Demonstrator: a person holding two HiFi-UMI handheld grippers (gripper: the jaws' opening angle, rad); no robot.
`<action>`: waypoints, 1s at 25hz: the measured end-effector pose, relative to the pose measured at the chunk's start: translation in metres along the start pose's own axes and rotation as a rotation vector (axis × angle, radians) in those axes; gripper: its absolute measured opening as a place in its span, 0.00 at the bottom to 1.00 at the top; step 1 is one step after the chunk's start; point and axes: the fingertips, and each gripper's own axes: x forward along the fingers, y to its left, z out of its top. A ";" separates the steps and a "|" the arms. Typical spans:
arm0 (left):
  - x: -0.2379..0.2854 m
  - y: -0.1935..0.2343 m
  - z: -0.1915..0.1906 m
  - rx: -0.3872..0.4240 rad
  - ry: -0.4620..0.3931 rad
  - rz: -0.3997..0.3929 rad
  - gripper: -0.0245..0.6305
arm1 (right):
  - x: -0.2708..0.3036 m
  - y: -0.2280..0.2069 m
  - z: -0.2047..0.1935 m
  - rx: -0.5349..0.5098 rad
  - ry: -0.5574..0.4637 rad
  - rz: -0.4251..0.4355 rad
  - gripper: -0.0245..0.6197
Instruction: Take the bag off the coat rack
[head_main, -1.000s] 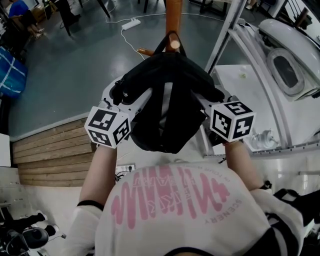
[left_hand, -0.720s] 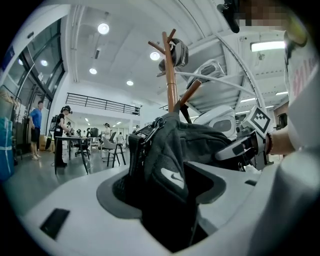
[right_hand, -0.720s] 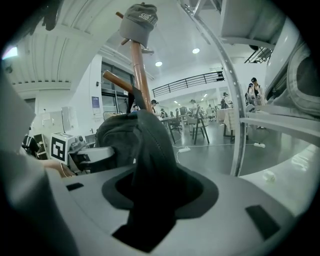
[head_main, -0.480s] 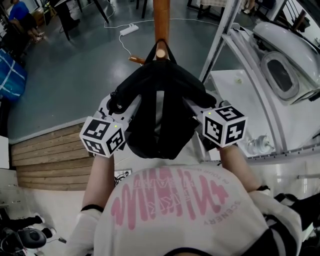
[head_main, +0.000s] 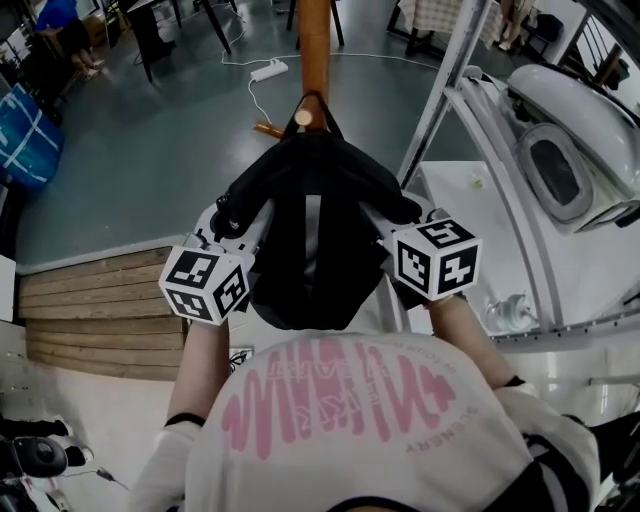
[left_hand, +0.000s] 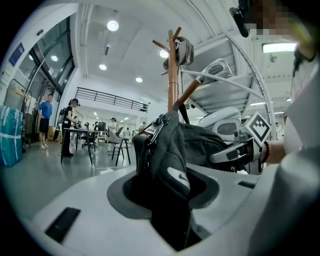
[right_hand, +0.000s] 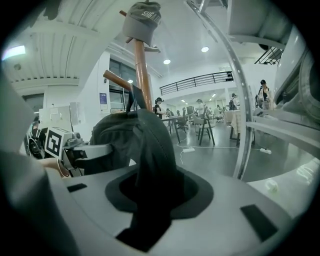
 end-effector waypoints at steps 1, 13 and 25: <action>0.000 -0.001 0.000 -0.004 -0.002 0.010 0.26 | 0.000 -0.001 0.000 -0.005 0.002 0.005 0.23; -0.007 -0.017 0.001 -0.074 -0.019 0.057 0.25 | -0.011 0.001 0.004 0.025 -0.022 0.044 0.18; -0.023 -0.020 0.016 -0.095 -0.039 0.060 0.24 | -0.023 0.022 0.016 0.040 -0.055 0.024 0.16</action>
